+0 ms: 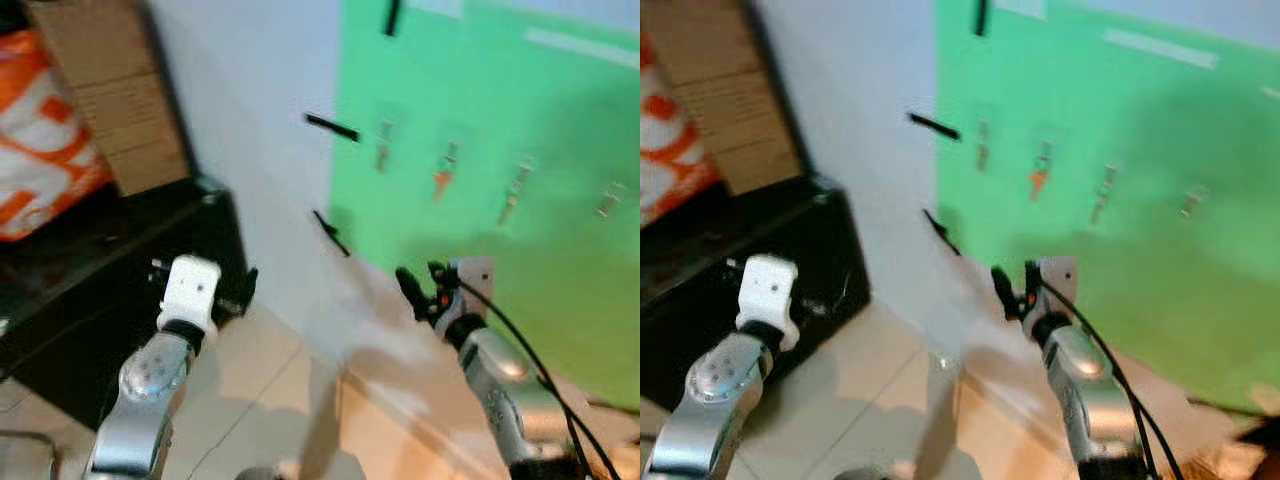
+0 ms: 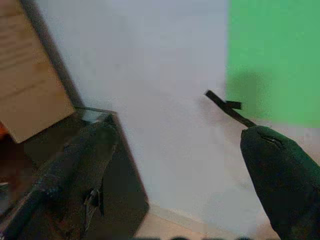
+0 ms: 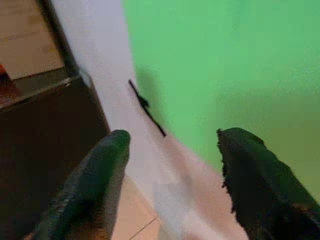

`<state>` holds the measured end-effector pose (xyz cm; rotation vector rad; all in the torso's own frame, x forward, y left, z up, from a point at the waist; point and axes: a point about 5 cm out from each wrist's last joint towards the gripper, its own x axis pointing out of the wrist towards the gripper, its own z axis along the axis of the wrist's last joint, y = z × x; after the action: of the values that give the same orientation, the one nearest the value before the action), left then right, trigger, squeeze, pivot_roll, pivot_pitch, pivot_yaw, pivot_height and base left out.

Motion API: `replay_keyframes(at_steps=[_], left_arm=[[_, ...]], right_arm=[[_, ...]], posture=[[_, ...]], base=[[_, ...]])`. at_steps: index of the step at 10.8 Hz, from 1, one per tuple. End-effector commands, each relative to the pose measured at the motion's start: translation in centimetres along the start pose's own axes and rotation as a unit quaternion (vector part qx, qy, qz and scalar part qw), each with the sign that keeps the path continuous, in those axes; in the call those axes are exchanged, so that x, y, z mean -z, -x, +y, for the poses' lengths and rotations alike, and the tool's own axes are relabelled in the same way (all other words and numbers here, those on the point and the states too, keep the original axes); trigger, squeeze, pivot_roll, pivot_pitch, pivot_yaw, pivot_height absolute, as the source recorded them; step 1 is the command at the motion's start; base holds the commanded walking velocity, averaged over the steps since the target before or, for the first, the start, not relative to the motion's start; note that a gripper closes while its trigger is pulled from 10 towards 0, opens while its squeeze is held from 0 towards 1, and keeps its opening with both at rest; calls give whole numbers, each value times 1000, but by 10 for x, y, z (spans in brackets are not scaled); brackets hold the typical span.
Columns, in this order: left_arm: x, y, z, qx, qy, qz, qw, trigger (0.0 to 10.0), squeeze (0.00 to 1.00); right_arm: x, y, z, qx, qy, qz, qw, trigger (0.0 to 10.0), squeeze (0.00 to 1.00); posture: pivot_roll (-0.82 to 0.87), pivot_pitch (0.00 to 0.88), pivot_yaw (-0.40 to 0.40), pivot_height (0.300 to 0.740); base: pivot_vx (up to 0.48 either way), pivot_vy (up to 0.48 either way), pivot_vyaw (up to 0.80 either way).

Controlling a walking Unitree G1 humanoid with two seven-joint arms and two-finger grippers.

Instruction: Hang keys on a hook

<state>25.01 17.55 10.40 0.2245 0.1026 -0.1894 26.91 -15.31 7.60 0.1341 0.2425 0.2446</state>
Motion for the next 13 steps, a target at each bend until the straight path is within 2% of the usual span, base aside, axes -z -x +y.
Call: replay_keyframes(at_steps=[1, 9, 13], left_arm=[[-1, -3, 0, -1, -7, -3, 1000, 10000, 0], [-3, -8, -4, 6, -6, -11, 1000, 10000, 0], [-3, -8, -3, 3, -7, -13, 1000, 10000, 0]], right_arm=[[0, -2, 2, -4, 6, 1, 1000, 10000, 1000], [-4, -4, 2, -17, 22, -11, 1000, 10000, 1000], [-3, -7, 2, -16, 30, -7, 999, 10000, 1000]], posture=[[-18, 0, 10, 740], [-21, 0, 17, 740], [-10, 0, 9, 740]], base=[[322, 0, 781], [328, 0, 712], [326, 0, 0]])
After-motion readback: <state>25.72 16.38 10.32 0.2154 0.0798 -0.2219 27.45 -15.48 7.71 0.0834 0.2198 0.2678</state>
